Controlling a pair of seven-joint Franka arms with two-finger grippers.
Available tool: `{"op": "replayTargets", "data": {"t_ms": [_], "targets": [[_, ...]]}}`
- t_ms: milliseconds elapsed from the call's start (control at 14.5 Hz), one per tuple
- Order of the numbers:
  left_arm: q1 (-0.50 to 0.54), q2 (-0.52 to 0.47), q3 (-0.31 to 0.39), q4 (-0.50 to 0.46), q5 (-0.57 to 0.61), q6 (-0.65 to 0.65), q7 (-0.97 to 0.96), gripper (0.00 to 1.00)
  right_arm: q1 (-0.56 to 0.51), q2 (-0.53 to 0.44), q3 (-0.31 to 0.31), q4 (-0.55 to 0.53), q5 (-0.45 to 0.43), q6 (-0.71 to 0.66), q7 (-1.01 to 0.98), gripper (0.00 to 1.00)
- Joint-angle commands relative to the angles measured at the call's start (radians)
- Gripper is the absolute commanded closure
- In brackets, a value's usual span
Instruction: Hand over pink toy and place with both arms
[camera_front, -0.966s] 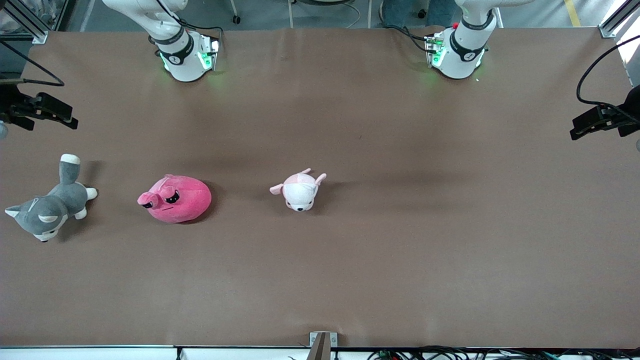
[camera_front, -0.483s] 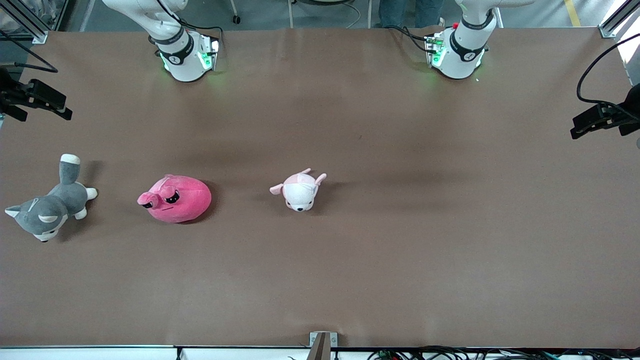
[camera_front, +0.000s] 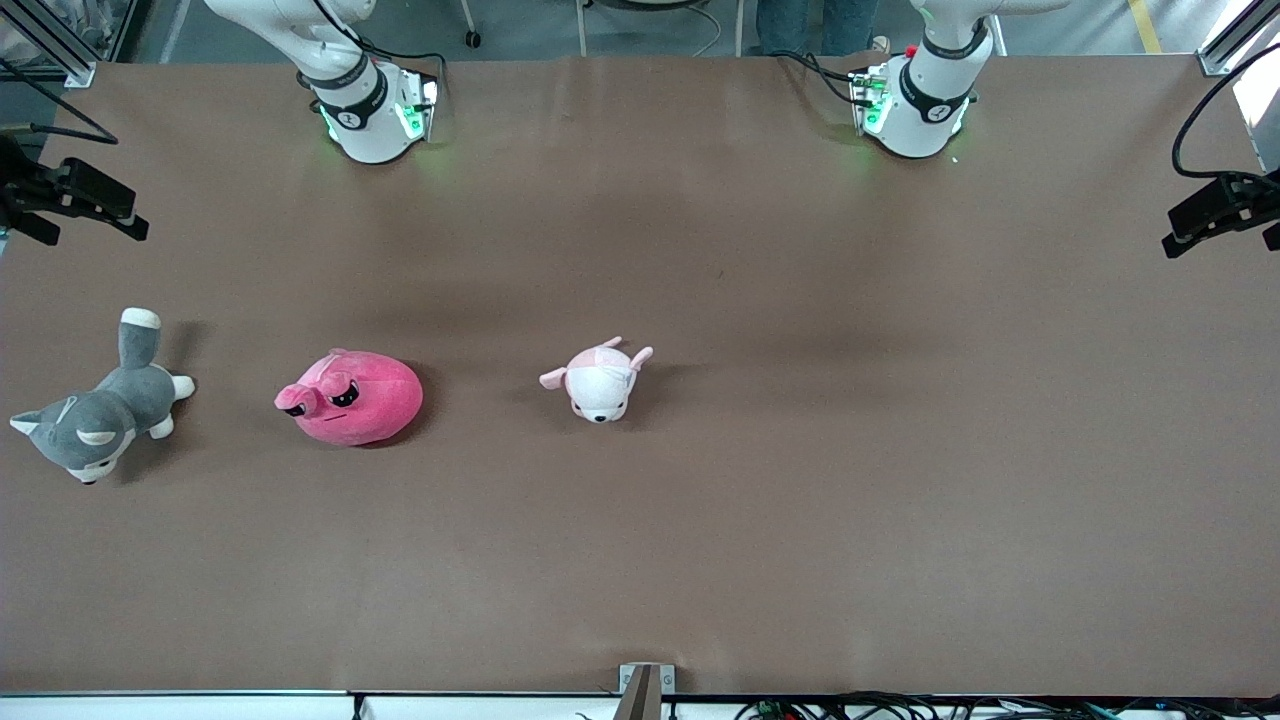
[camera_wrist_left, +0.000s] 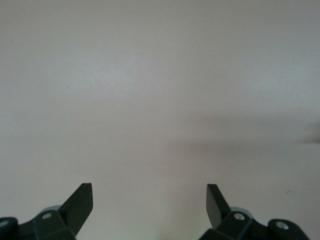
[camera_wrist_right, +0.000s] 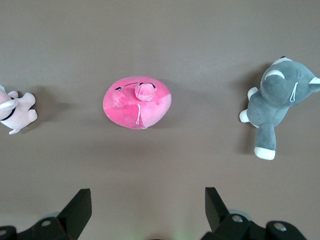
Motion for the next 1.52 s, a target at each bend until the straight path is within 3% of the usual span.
{"op": "replayTargets", "data": {"t_ms": [0,828,1448], "targets": [[-0.008,-0.035,0.01,-0.035,-0.021,0.019,0.018,0.0,-0.007,-0.029,0.004,-0.025,0.006,0.007,-0.032,0.0],[-0.011,-0.022,0.002,-0.016,-0.018,0.017,0.018,0.0,-0.01,-0.034,0.001,-0.006,-0.005,-0.082,-0.017,0.0],[-0.005,-0.018,-0.013,-0.016,-0.023,0.017,0.01,0.0,-0.004,-0.032,0.004,-0.006,-0.014,-0.062,0.007,0.0]]}}
